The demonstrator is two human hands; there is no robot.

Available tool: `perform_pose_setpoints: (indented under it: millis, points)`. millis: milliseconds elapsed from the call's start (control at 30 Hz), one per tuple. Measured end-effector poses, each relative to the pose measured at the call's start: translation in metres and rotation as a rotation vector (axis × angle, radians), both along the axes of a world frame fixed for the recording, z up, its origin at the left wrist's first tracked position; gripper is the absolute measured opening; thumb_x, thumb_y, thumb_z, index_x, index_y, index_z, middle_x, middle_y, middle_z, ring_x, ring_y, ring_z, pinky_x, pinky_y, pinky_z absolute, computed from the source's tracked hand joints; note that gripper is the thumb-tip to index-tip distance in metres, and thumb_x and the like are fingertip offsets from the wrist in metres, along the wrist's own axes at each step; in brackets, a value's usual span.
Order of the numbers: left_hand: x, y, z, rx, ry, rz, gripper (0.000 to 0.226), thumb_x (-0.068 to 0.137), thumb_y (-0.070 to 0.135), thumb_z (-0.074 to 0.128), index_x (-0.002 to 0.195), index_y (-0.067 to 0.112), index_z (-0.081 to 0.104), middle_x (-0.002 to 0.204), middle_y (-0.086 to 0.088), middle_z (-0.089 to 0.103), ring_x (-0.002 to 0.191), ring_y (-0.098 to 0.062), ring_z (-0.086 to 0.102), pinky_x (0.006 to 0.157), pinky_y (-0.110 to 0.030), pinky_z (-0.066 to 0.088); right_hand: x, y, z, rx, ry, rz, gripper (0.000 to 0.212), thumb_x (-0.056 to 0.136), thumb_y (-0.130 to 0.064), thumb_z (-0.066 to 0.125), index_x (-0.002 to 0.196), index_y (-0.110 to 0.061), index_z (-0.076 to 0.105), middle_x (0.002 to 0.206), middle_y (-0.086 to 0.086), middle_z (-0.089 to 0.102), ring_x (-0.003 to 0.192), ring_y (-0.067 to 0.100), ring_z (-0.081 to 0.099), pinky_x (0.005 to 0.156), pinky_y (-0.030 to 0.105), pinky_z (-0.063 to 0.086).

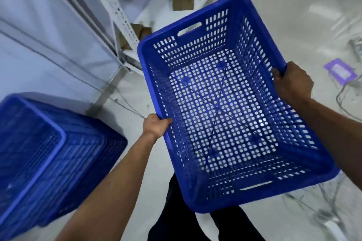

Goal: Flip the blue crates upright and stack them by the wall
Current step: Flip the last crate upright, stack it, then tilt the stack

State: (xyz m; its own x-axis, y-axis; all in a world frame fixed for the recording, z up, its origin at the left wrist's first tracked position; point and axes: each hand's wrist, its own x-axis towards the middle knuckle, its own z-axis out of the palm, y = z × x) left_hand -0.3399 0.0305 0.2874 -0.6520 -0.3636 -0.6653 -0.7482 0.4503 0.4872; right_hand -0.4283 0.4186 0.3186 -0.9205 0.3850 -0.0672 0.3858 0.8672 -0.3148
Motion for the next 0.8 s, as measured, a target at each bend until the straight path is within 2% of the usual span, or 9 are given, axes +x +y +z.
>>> perform_pose_setpoints:
  millis: [100, 233, 400, 500, 600, 700, 800]
  points:
    - [0.038, -0.002, 0.026, 0.003, 0.031, 0.074, 0.026, 0.071, 0.032, 0.073, 0.09, 0.014, 0.07, 0.094, -0.004, 0.075, 0.083, -0.024, 0.071, 0.083, -0.039, 0.061, 0.007, -0.013, 0.026, -0.006, 0.016, 0.097, 0.037, 0.098, -0.044, 0.043, 0.097, -0.008, 0.05, 0.099, 0.023, 0.065, 0.087, 0.042, 0.061, 0.071, 0.04, 0.039]
    - [0.078, -0.021, 0.05, -0.011, 0.068, 0.171, 0.019, 0.069, 0.03, 0.073, 0.083, 0.018, 0.069, 0.094, -0.005, 0.075, 0.083, -0.024, 0.072, 0.082, -0.039, 0.061, 0.011, -0.047, 0.057, 0.002, 0.022, 0.215, 0.037, 0.098, -0.044, 0.042, 0.099, -0.008, 0.051, 0.1, 0.023, 0.064, 0.089, 0.041, 0.06, 0.072, 0.04, 0.038]
    - [0.128, -0.061, 0.079, -0.056, 0.15, 0.285, 0.026, 0.07, 0.028, 0.071, 0.087, 0.009, 0.075, 0.089, -0.007, 0.076, 0.08, -0.025, 0.071, 0.077, -0.038, 0.061, 0.009, -0.107, 0.085, -0.003, 0.054, 0.346, 0.042, 0.099, -0.043, 0.045, 0.104, -0.002, 0.053, 0.102, 0.026, 0.064, 0.092, 0.044, 0.061, 0.074, 0.043, 0.041]
    - [0.156, -0.088, 0.096, -0.084, 0.182, 0.347, 0.029, 0.068, 0.031, 0.071, 0.082, 0.006, 0.074, 0.082, -0.009, 0.076, 0.075, -0.027, 0.071, 0.071, -0.037, 0.06, 0.011, -0.151, 0.102, -0.019, 0.114, 0.421, 0.043, 0.099, -0.041, 0.048, 0.105, 0.001, 0.055, 0.101, 0.03, 0.064, 0.093, 0.046, 0.061, 0.078, 0.046, 0.045]
    - [0.187, -0.117, 0.11, -0.113, 0.216, 0.401, 0.03, 0.065, 0.035, 0.07, 0.069, 0.005, 0.067, 0.07, -0.009, 0.072, 0.061, -0.027, 0.063, 0.064, -0.04, 0.058, 0.013, -0.199, 0.119, -0.023, 0.138, 0.496, 0.044, 0.098, -0.044, 0.049, 0.106, 0.0, 0.057, 0.102, 0.031, 0.064, 0.095, 0.047, 0.062, 0.082, 0.048, 0.047]
    - [0.215, -0.143, 0.125, -0.14, 0.251, 0.468, 0.024, 0.068, 0.034, 0.071, 0.07, 0.011, 0.065, 0.065, -0.008, 0.066, 0.056, -0.023, 0.058, 0.059, -0.041, 0.056, 0.014, -0.249, 0.14, 0.003, 0.16, 0.575, 0.047, 0.097, -0.046, 0.049, 0.107, -0.001, 0.058, 0.101, 0.031, 0.065, 0.093, 0.047, 0.063, 0.079, 0.047, 0.049]
    - [0.244, -0.168, 0.137, -0.163, 0.274, 0.563, 0.03, 0.071, 0.032, 0.073, 0.072, 0.002, 0.069, 0.064, -0.01, 0.067, 0.058, -0.027, 0.062, 0.061, -0.041, 0.056, 0.016, -0.304, 0.159, 0.005, 0.184, 0.656, 0.043, 0.097, -0.046, 0.049, 0.107, -0.006, 0.058, 0.099, 0.027, 0.066, 0.091, 0.044, 0.063, 0.072, 0.042, 0.045]
